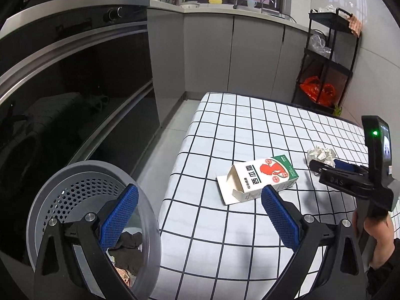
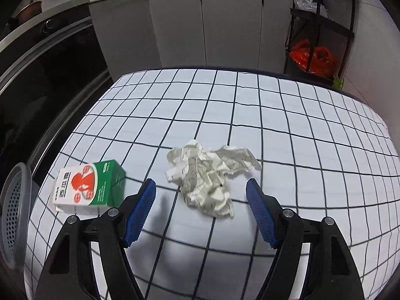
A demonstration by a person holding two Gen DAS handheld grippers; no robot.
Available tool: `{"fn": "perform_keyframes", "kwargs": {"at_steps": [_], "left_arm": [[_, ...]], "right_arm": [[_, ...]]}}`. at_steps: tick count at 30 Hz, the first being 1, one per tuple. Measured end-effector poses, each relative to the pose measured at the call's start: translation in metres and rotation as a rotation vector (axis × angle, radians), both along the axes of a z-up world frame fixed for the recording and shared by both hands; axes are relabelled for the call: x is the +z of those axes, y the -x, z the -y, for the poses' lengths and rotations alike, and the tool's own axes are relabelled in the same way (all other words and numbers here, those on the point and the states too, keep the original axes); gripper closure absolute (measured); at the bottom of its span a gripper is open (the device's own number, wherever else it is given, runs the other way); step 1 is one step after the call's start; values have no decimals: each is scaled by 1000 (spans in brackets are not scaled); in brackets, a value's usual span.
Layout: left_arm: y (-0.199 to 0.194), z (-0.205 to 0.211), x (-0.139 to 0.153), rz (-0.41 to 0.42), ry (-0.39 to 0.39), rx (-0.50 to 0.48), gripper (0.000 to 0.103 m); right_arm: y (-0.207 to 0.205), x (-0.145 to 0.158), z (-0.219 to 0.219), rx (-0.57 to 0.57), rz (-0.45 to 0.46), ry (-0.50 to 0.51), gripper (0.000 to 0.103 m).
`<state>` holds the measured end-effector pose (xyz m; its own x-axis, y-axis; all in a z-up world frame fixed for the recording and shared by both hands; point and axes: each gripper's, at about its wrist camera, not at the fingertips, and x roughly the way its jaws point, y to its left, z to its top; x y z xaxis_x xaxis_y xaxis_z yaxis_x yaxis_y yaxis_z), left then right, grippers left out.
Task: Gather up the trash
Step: 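Grasp the crumpled paper with the right gripper while the left gripper grasps the milk carton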
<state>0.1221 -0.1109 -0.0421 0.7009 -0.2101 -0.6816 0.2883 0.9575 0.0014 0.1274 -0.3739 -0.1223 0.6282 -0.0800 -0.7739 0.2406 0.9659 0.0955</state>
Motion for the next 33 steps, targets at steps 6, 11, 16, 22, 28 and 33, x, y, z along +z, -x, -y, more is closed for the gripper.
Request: {"fn": "perform_keyframes", "kwargs": {"at_steps": [6,11,16,22,28,33], "left_arm": [[0,2,-2,3,-14,1,6],[-1,1,-5,-4,-19,0,6],[1,1,-6,0,-18,-16,6],[2,2,-8,-9,15,-64,6],[-9,10,-19,-40,14,-75,6],[-20,23,-26,-41,-2,-99,6]], "right_arm": [[-11,-4,-3,5,-8,8,46],[-8,-6,-8,27,-14,-3,72],[18,8,-13,34,5,-20,74],[86,37,-24,44,17,-25,74],[160,64,-25,12,67,-94,74],[196,73,-33,18,108,-119,74]]}}
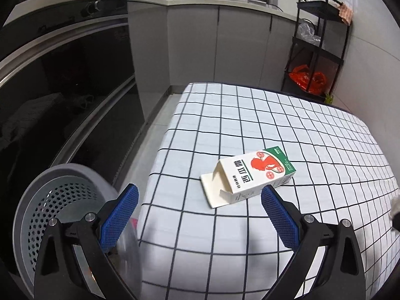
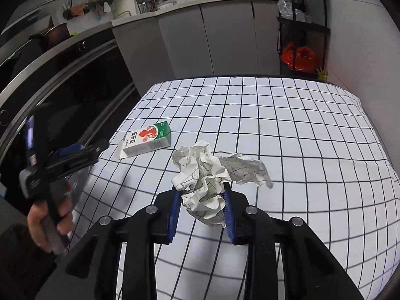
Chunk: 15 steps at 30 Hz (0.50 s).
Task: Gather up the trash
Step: 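Grasp the crumpled paper with the right gripper while the left gripper grasps the milk carton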
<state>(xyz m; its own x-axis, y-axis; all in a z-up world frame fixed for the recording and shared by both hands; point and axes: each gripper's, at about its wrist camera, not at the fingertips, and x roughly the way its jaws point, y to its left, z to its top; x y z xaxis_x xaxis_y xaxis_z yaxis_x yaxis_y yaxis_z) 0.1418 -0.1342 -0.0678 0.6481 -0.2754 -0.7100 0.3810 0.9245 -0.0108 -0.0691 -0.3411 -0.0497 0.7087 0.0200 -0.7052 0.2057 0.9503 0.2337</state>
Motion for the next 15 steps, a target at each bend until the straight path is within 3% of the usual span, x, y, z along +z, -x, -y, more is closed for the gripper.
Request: {"fn": "perform_keyframes", "kwargs": {"at_steps": [6,15], "left_arm": [[-10,21,-9,-49,-23,-161,6],[-24,50,-2,-20,-155,-511,6]], "right_arm": [[11,3,9,19,22,-64,74],[7,6,21,66,45,-166,74]]}}
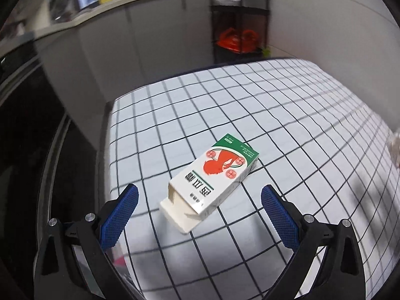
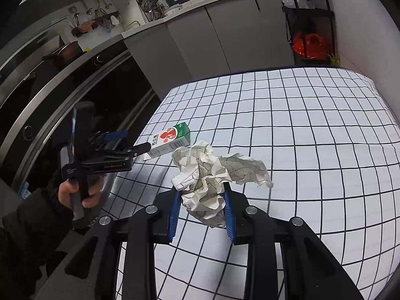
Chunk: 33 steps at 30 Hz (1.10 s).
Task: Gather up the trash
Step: 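Grasp the crumpled paper with the right gripper while the left gripper grasps the milk carton, then carry the paper and milk carton over the wastebasket and release both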
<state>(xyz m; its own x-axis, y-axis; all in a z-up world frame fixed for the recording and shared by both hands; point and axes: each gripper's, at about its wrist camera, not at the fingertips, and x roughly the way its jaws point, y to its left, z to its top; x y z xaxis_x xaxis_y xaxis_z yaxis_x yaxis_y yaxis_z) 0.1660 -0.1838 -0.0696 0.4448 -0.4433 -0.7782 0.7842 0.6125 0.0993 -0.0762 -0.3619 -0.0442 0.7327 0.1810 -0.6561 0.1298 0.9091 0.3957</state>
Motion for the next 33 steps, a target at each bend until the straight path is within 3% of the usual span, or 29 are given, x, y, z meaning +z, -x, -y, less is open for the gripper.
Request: {"fn": "perform_keyframes", "kwargs": {"at_steps": [7,16,22,26,33], "left_arm": [[-30,20,-21,-90,-49,-129,6],[-54,33,-43,-204,-89,-158,6],[-57,41,-53,-196,-160,-152,6],[-54,46,-52,-184,-150,-153,8],[-47,48,-45,-204,-75,-108,40]], "right_arm": [[-4,-1,0,36,12,-35,73],[-6,-4,0,68,8,-50,73],[-4,-4,0,75,13,-51,73],[-4,-4,-1,78,13,-49,73],[-1,-2,-5,74,16,-44,73]]}}
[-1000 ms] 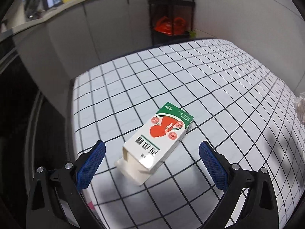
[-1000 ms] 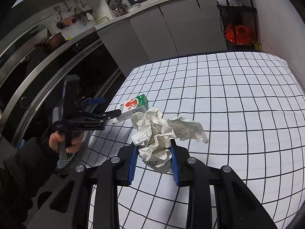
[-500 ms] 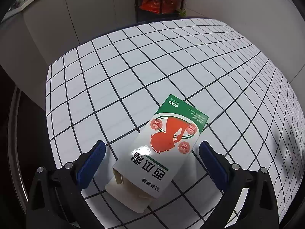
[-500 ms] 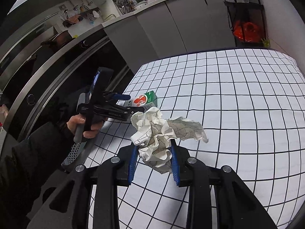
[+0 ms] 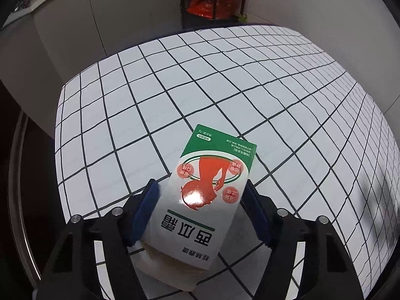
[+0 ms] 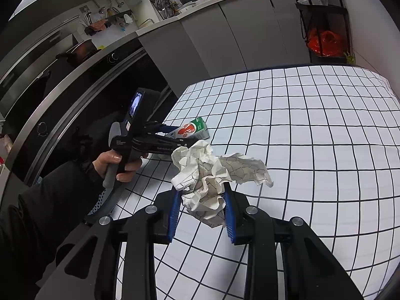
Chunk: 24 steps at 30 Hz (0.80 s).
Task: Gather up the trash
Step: 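Carry the paper and milk carton over the wastebasket and release both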
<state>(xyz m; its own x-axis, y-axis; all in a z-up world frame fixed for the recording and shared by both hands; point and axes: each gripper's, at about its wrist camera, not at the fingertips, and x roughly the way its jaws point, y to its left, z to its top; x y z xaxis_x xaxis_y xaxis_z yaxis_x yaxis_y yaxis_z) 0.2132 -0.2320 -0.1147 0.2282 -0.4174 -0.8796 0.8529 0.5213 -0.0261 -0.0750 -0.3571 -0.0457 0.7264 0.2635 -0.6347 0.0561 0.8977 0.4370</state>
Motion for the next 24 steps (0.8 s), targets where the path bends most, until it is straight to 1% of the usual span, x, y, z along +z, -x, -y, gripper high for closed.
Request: {"fn": "perform_keyframes", "kwargs": {"at_steps": [1,4,8,12,14,16,19,24], "left_arm": [[0,-1,1,1,8,17,43],[6,-11,7,27,32,76,46],[22,-26,20,41,88,152,48],[44,-46,42,65,141,234,48],[61,-62,58,92,167,275,48],[75,-72,70,125,176,313,48],[101,-103,93,181,193,377,48],[137,-156,118,261,207,492,48]], "right_arm": [[0,0,0,-1,-1,1,73],[0,0,-1,-6,-1,10,73],[-1,-2,-1,-15,-5,15,73],[-2,-6,-5,-14,-11,29,73],[-4,-8,-9,-6,-15,35,73],[-5,-9,-14,2,-15,36,73],[-7,-7,-26,25,-1,17,73],[-9,9,-65,82,46,63,73]]}}
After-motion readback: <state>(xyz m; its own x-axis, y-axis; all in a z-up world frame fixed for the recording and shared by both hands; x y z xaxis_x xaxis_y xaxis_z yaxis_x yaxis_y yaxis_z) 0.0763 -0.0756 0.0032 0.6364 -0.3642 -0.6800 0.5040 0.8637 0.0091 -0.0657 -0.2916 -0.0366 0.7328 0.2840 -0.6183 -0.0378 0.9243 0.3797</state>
